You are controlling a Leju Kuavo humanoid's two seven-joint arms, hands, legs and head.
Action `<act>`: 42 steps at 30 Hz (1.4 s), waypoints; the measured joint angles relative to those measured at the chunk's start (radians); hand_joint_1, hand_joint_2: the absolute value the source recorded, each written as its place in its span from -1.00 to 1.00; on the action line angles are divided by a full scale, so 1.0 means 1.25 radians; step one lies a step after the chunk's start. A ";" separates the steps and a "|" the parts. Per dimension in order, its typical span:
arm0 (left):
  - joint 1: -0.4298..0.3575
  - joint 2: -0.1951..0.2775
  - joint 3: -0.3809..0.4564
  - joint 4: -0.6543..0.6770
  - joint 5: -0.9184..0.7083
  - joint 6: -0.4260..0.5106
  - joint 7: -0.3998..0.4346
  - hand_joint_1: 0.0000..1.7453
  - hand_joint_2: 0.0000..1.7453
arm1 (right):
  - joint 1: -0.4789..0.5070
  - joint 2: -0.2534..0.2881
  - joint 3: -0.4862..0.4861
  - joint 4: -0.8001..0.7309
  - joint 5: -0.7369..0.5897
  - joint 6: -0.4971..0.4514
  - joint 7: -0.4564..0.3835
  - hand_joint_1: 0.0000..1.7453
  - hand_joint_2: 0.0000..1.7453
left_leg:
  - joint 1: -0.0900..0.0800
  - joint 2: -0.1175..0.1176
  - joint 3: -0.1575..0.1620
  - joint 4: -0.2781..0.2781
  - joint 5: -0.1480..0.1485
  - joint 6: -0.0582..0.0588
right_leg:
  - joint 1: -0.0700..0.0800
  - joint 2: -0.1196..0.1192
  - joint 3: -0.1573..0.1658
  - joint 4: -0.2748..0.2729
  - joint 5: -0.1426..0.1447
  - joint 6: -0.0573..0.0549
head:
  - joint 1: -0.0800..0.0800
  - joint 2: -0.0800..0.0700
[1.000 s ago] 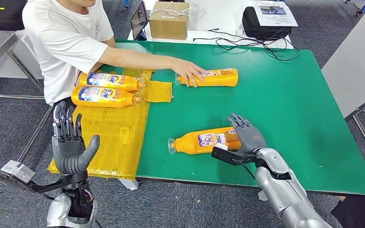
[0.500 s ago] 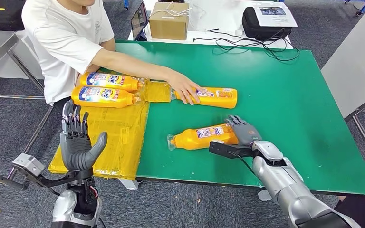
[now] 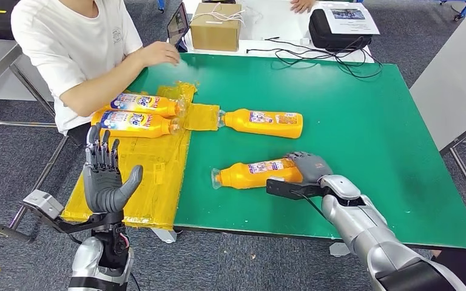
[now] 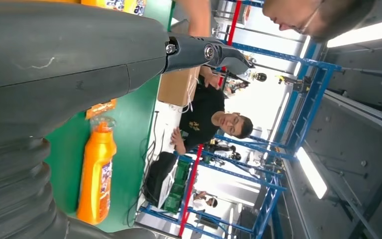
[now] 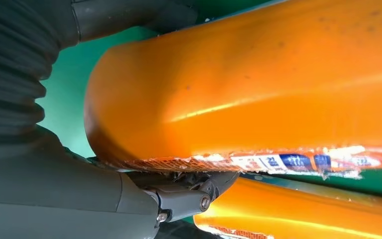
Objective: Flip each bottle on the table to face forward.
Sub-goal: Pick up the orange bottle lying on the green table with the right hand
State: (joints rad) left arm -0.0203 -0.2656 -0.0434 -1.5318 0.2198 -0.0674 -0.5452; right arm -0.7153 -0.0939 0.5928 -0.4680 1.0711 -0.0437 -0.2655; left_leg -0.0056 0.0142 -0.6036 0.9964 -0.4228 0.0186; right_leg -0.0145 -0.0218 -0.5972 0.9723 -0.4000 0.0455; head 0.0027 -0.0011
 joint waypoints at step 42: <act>0.077 0.012 0.067 0.004 0.073 -0.101 0.017 -1.00 1.00 | 0.243 0.069 -0.129 -0.212 -0.349 -0.149 -0.156 1.00 1.00 | 0.001 0.000 -0.002 0.000 -0.001 -0.001 | 0.001 0.000 -0.001 0.000 -0.001 -0.001 | 0.000 0.000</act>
State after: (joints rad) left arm 0.0758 -0.2510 0.0409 -1.5267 0.3110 -0.1937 -0.5238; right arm -0.4111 -0.0075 0.4321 -0.7330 0.6352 -0.2300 -0.4603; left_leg -0.0044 0.0135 -0.6058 0.9959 -0.4242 0.0169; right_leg -0.0137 -0.0221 -0.5986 0.9723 -0.4014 0.0447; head 0.0030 -0.0011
